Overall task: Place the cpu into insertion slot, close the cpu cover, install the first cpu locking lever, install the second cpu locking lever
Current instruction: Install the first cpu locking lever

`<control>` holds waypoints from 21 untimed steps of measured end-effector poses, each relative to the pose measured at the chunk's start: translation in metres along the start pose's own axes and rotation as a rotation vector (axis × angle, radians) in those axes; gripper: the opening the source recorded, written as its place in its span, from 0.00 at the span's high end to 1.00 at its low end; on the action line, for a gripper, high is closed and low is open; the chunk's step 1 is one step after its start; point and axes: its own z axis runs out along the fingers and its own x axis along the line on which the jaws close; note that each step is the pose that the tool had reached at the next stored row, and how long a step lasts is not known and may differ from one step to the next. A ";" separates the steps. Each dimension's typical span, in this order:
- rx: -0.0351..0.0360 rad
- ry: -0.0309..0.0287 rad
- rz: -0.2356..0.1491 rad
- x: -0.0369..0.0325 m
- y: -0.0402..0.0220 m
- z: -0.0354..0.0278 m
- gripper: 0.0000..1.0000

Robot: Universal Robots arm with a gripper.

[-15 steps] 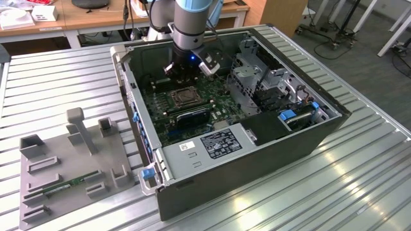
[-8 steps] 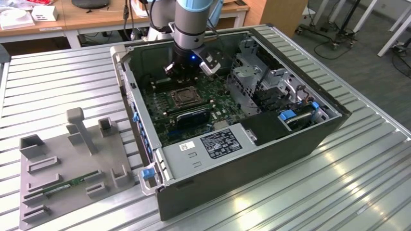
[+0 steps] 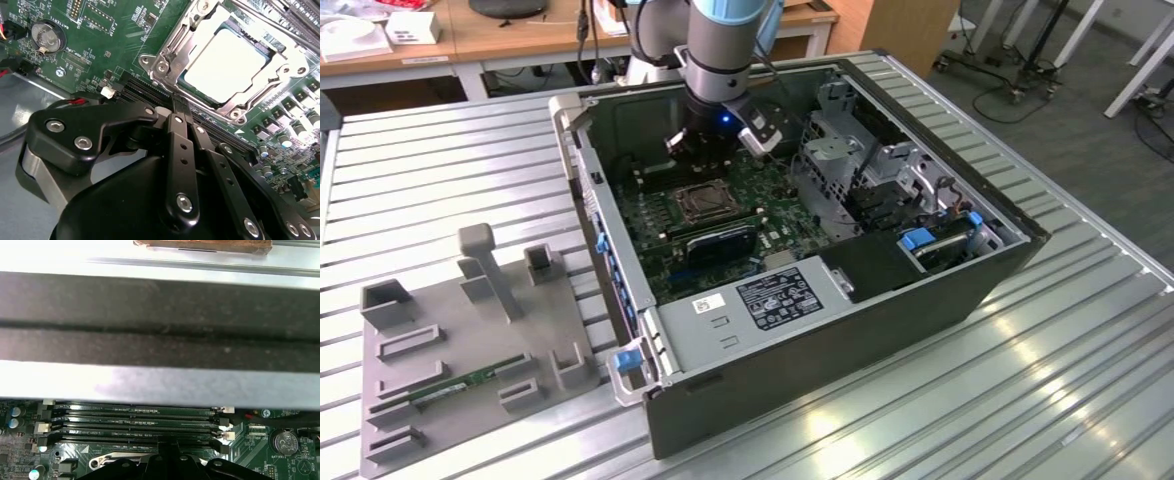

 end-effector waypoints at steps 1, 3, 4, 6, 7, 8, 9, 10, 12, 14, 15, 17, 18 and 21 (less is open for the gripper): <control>-0.0001 -0.0001 0.000 -0.0004 -0.0001 0.0001 0.89; -0.0002 -0.0002 0.000 -0.0008 -0.0004 0.0006 0.89; -0.0003 -0.0003 0.000 -0.0009 -0.0005 0.0010 0.89; -0.0001 -0.0001 0.000 -0.0008 -0.0008 0.0021 0.89; 0.0003 0.0002 0.000 -0.0008 -0.0009 0.0025 0.89; 0.0000 0.0002 0.000 -0.0008 -0.0011 0.0028 0.89; -0.0014 0.0001 0.000 -0.0008 -0.0011 0.0030 0.89; -0.0029 0.0000 0.000 -0.0008 -0.0011 0.0031 0.89; -0.0038 -0.0002 0.000 -0.0009 -0.0010 0.0033 0.89; -0.0042 -0.0003 0.000 -0.0009 -0.0009 0.0028 0.89; -0.0047 -0.0005 0.000 -0.0010 -0.0007 0.0021 0.89; -0.0042 -0.0003 0.000 -0.0010 -0.0003 -0.0001 0.89; -0.0040 -0.0001 0.000 -0.0010 -0.0001 -0.0014 0.89; -0.0041 -0.0001 0.000 -0.0011 0.0005 -0.0046 0.89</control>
